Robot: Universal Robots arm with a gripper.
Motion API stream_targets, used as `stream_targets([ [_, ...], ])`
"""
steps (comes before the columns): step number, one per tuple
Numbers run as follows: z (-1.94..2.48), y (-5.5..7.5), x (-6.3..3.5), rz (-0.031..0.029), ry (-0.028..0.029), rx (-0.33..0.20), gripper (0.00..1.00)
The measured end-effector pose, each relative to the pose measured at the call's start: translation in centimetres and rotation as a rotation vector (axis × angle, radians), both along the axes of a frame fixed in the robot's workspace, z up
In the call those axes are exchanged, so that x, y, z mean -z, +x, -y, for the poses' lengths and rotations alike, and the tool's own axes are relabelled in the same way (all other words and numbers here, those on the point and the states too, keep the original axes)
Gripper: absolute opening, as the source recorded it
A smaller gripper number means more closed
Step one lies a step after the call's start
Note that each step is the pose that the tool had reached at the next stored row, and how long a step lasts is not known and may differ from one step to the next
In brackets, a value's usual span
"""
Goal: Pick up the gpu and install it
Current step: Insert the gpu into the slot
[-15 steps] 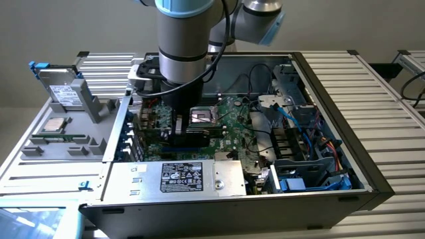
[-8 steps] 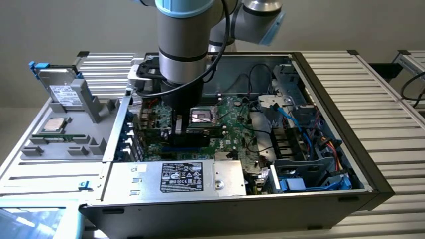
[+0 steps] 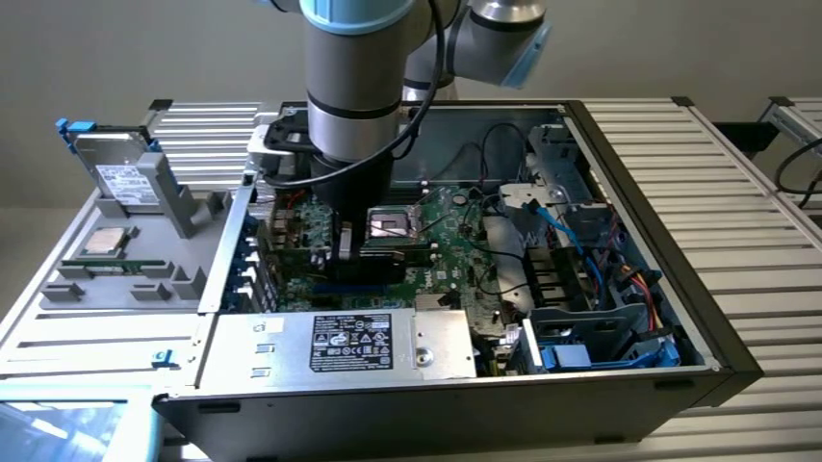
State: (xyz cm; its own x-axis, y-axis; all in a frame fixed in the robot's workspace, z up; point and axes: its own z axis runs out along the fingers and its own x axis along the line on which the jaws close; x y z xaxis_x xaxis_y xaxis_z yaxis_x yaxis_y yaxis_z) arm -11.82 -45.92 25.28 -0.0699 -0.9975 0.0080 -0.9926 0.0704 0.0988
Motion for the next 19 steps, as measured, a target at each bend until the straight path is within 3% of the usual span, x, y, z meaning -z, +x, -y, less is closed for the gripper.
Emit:
stream_targets([
  [2, -0.17, 0.00, 0.01, 0.0000, -0.0033, 0.000, 0.28],
  [3, -0.21, 0.00, 0.02, 0.0000, -0.0076, 0.000, 0.28],
  [6, -0.35, -0.01, 0.04, 0.0001, -0.0282, -0.001, 0.28],
  [8, -0.39, -0.02, 0.04, 0.0000, -0.0287, -0.002, 0.28],
  [12, -0.40, -0.04, 0.06, 0.0001, -0.0204, -0.004, 0.28],
  [19, -0.54, -0.04, 0.14, 0.0002, -0.0199, -0.009, 0.28],
])
